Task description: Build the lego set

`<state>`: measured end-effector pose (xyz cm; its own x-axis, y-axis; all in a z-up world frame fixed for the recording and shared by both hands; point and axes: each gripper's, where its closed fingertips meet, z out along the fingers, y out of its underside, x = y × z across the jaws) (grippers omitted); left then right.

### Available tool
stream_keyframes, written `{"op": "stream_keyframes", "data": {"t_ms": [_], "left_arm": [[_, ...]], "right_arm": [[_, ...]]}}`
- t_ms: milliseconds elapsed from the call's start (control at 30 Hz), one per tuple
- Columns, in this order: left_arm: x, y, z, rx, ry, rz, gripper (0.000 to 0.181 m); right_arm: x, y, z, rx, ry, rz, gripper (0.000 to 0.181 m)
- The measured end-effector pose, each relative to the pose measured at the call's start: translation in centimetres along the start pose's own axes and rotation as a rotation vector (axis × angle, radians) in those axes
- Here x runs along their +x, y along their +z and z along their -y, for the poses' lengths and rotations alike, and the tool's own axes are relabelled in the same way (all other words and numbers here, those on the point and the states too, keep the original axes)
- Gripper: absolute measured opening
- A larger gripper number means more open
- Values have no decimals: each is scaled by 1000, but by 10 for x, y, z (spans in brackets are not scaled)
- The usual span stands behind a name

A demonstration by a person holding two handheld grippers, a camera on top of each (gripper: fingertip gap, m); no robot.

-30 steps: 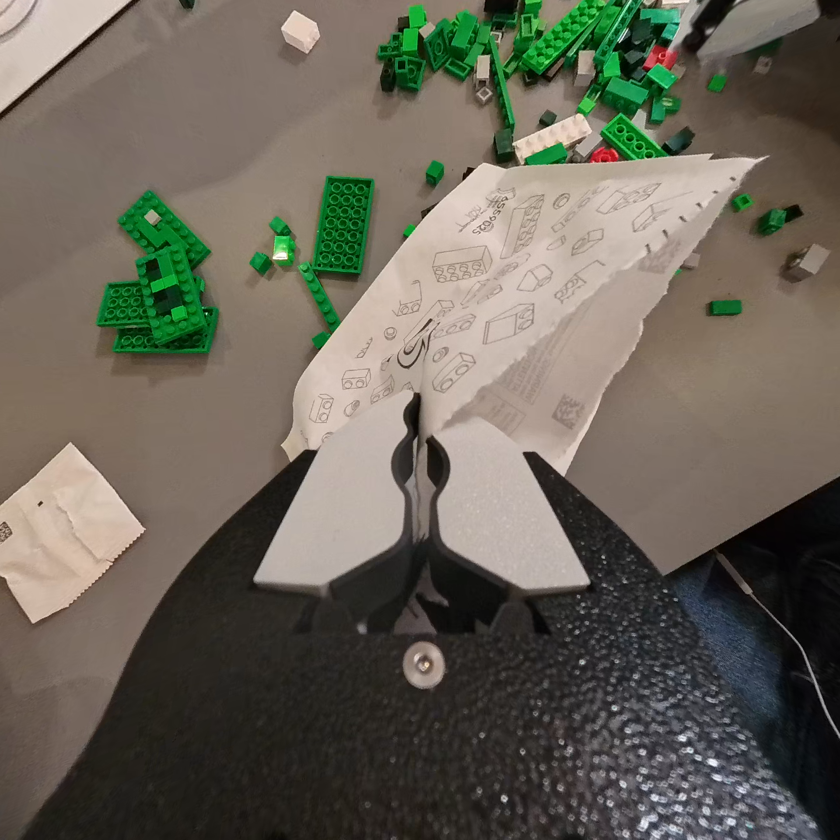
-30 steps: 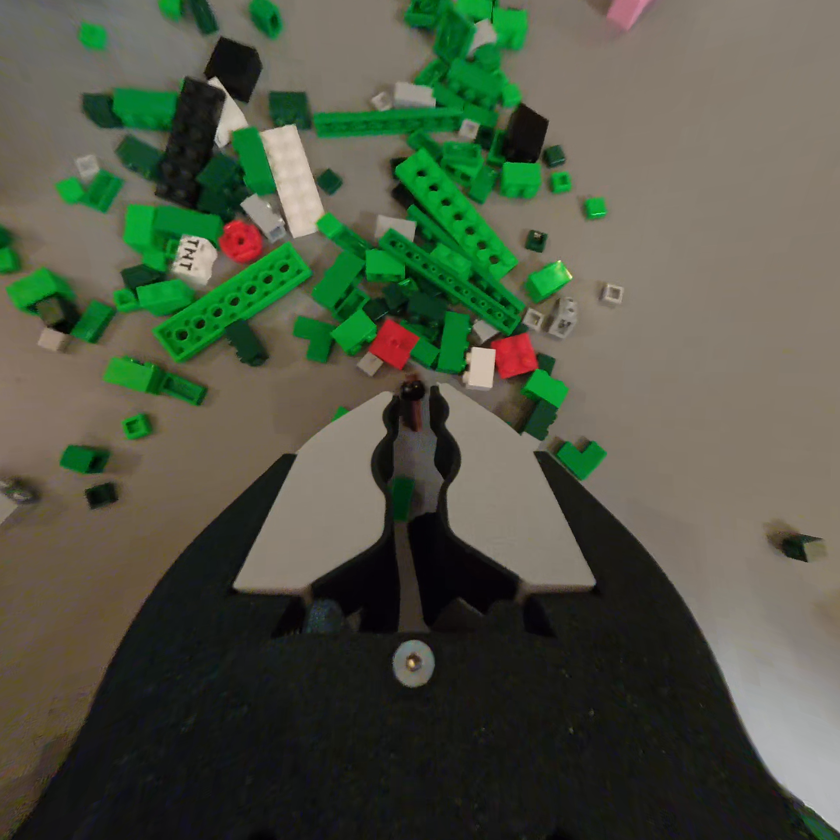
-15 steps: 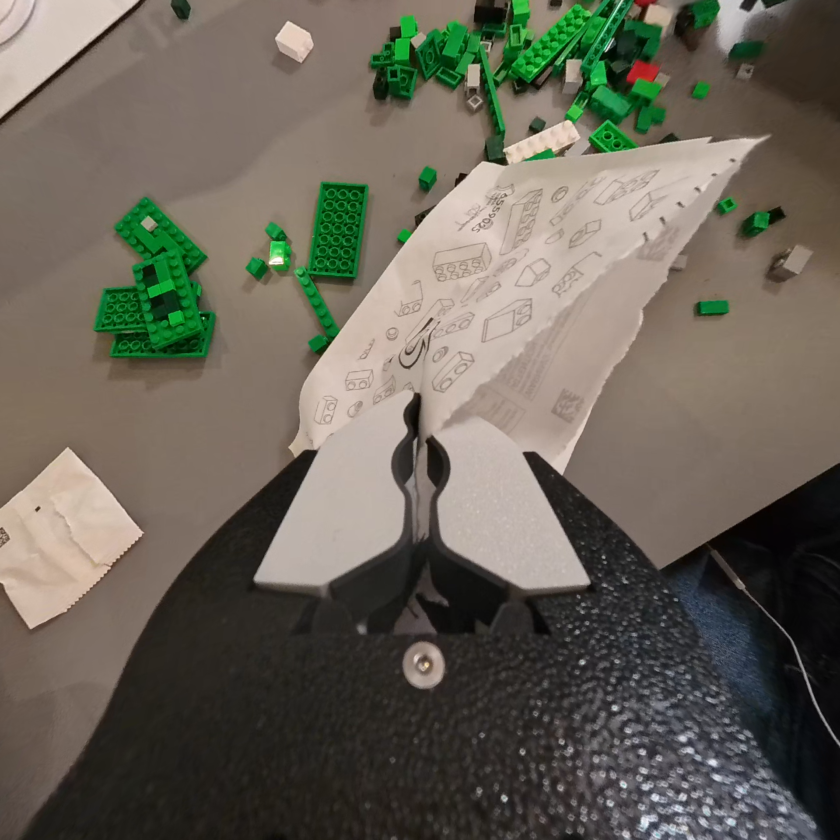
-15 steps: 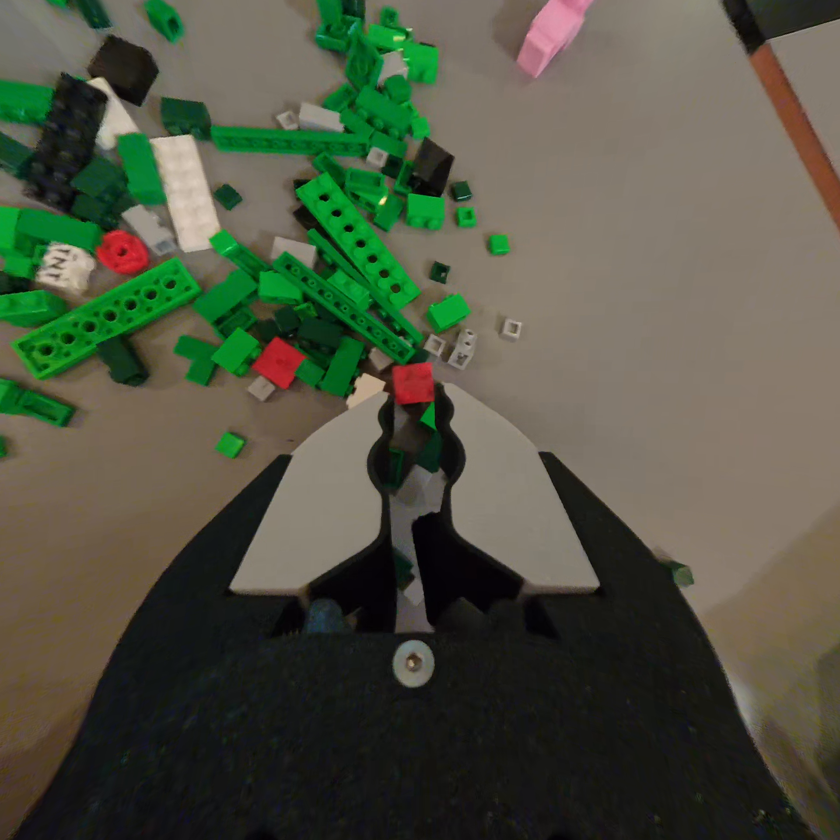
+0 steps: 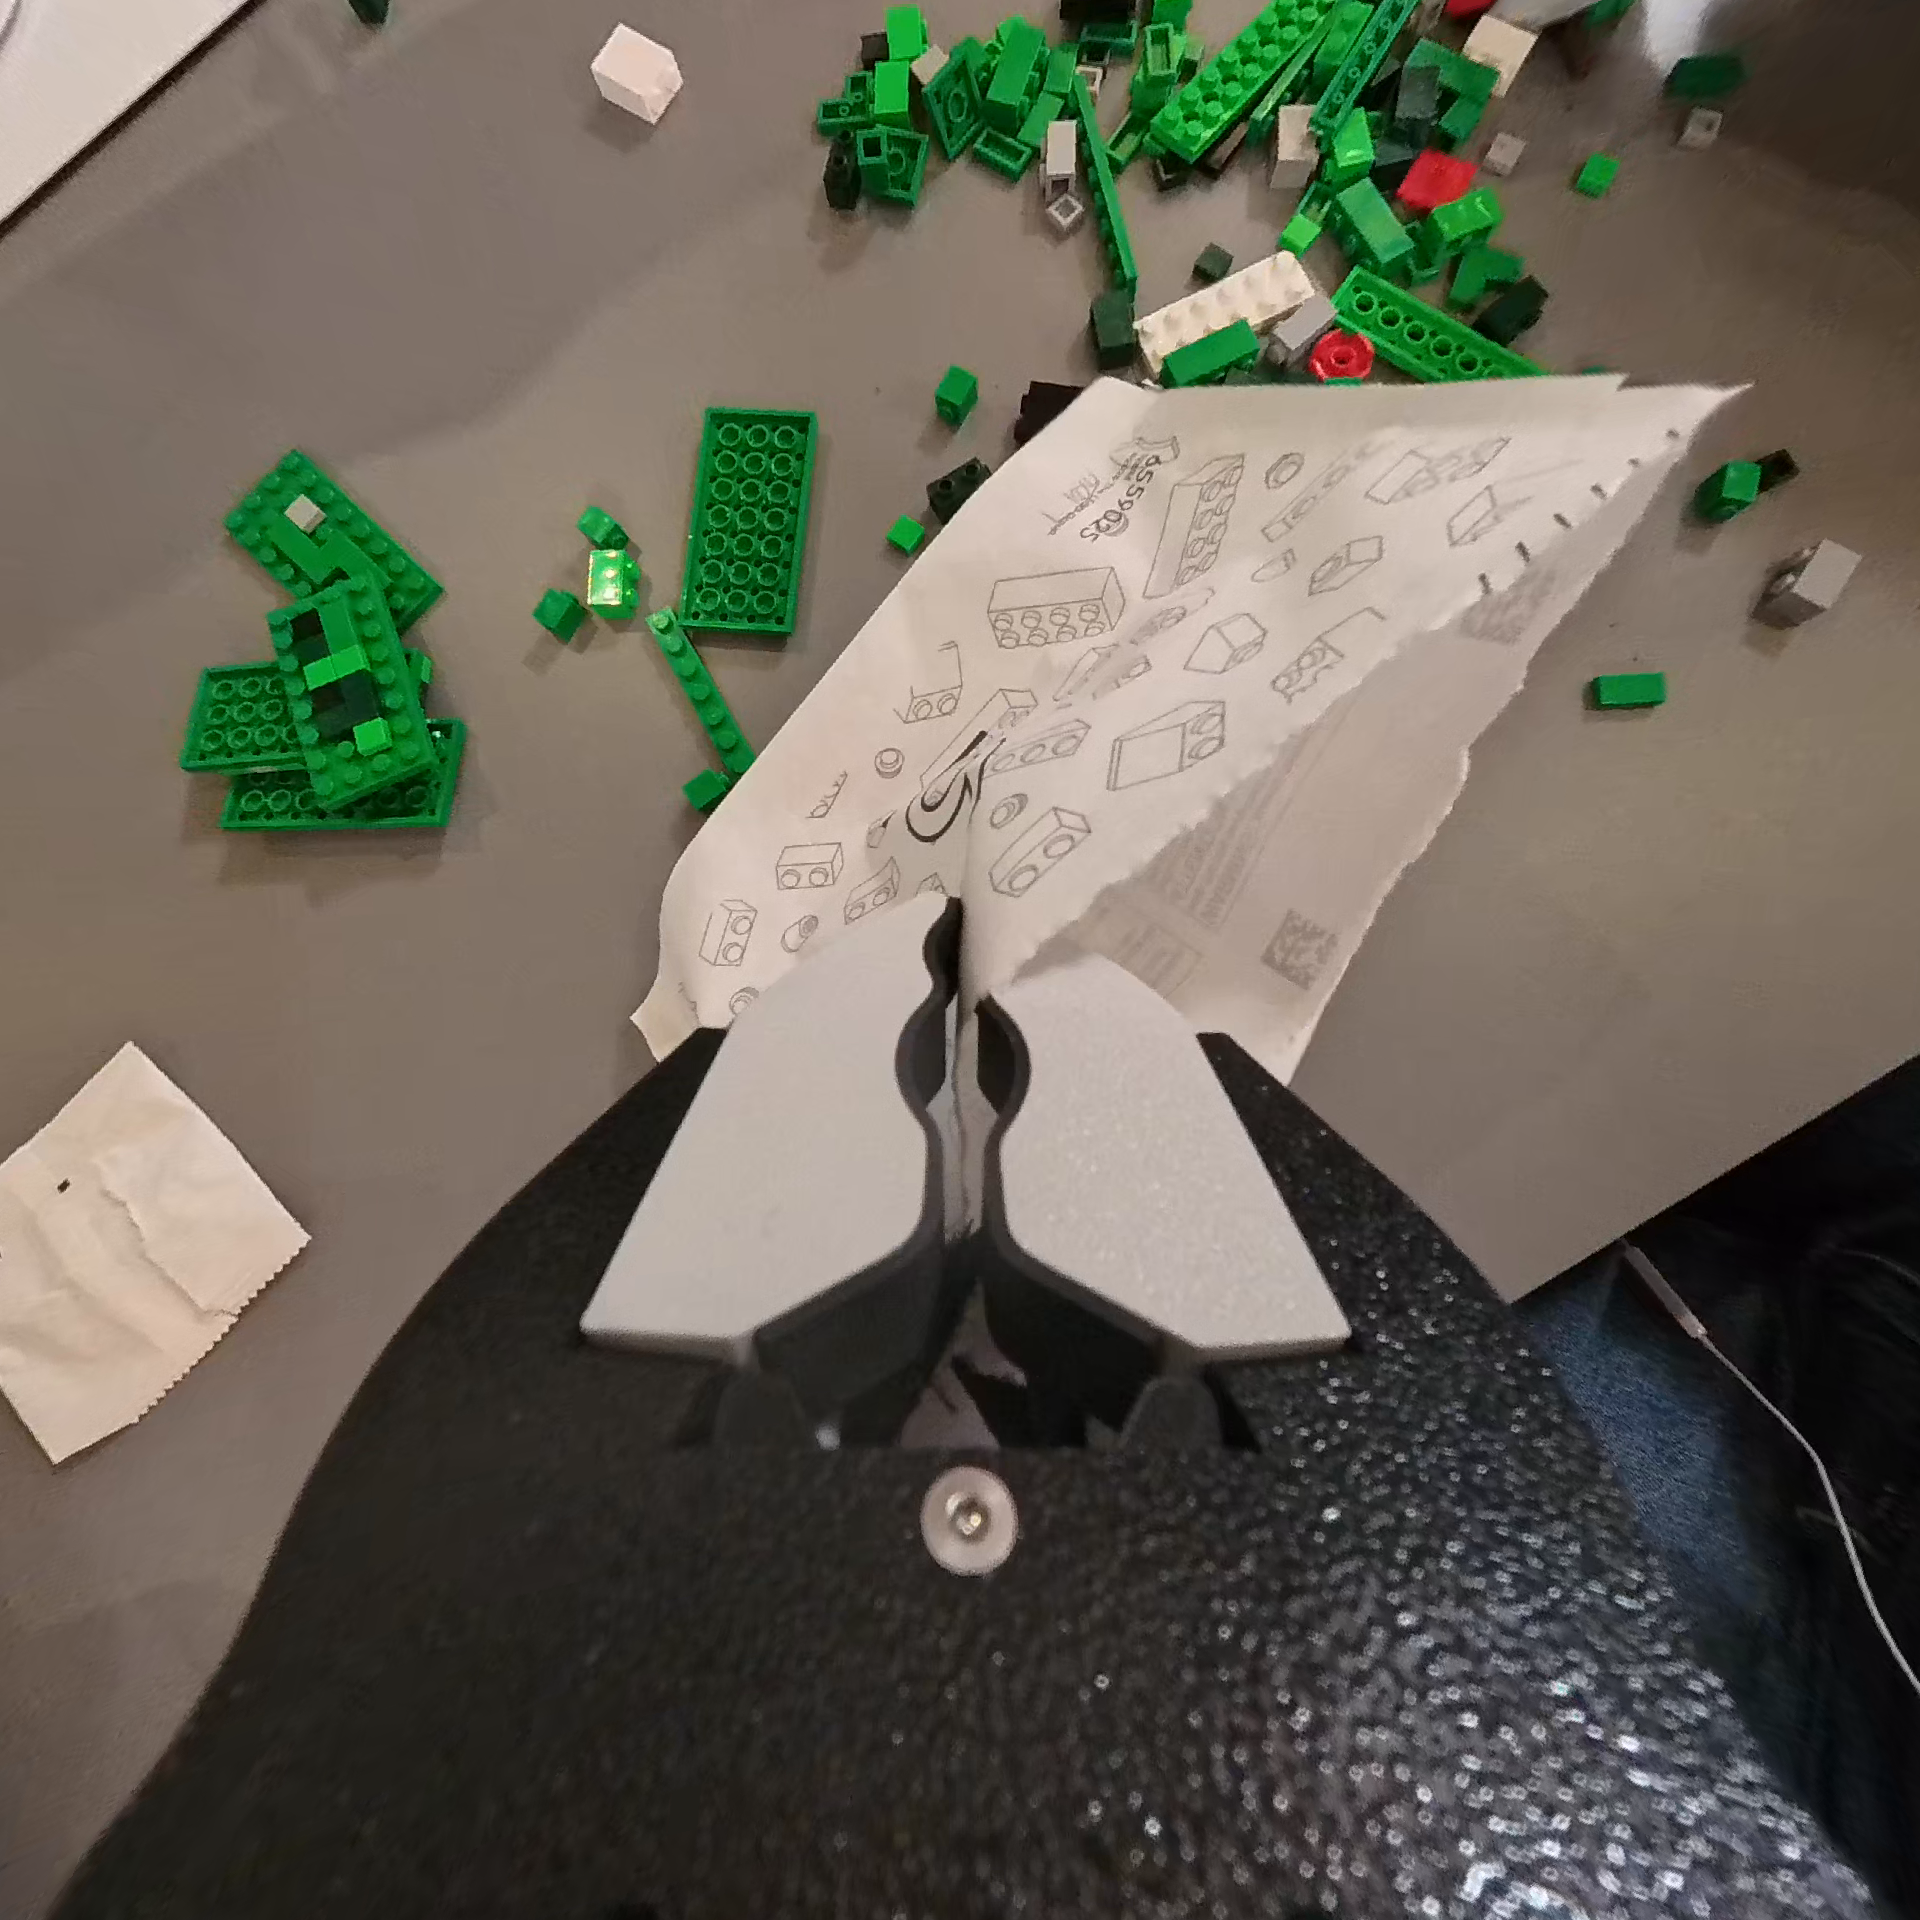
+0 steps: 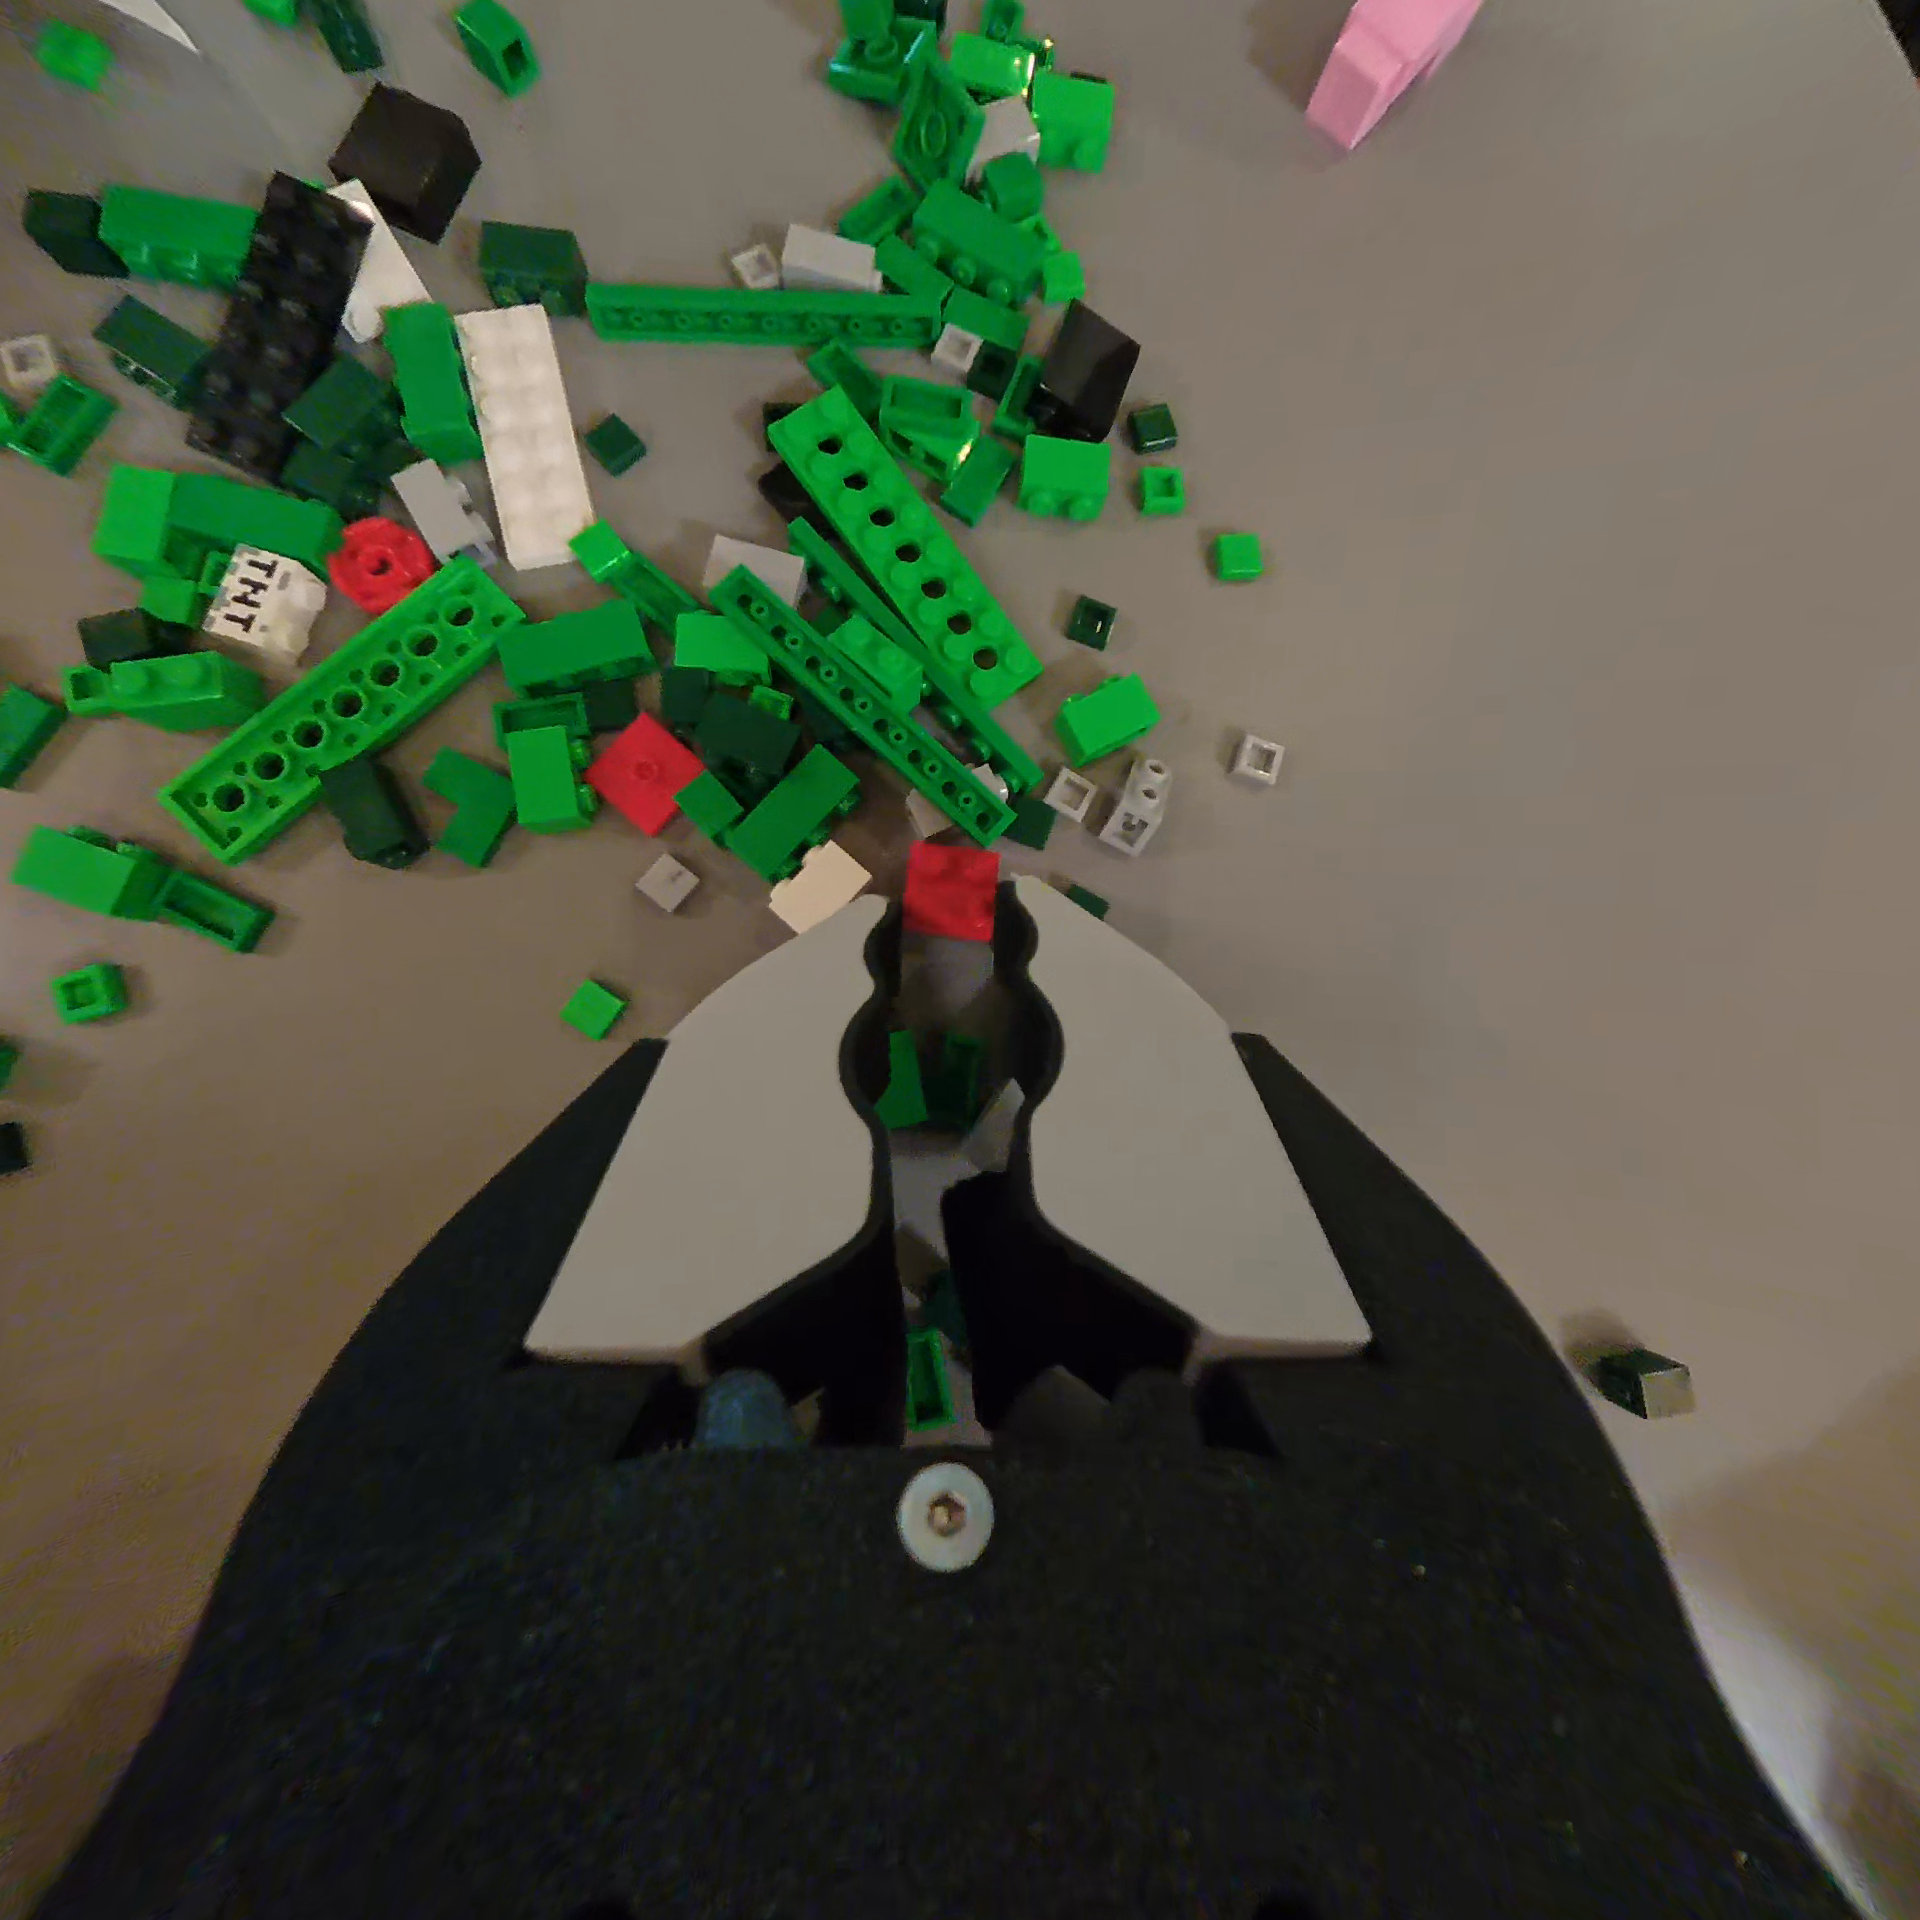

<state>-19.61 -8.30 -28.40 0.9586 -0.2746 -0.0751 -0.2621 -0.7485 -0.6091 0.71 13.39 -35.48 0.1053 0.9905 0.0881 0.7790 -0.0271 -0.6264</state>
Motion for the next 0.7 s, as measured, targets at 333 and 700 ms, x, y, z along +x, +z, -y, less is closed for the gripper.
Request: {"op": "stream_keyframes", "data": {"t_ms": [333, 700], "left_arm": [[-1, 2, 4, 18, -11, 15, 0], [9, 10, 13, 37, 8, 27, 0]], "right_arm": [[-21, -28, 41, 175, -156, -71, 17], [-153, -67, 136, 559, -177, 333, 17]]}}
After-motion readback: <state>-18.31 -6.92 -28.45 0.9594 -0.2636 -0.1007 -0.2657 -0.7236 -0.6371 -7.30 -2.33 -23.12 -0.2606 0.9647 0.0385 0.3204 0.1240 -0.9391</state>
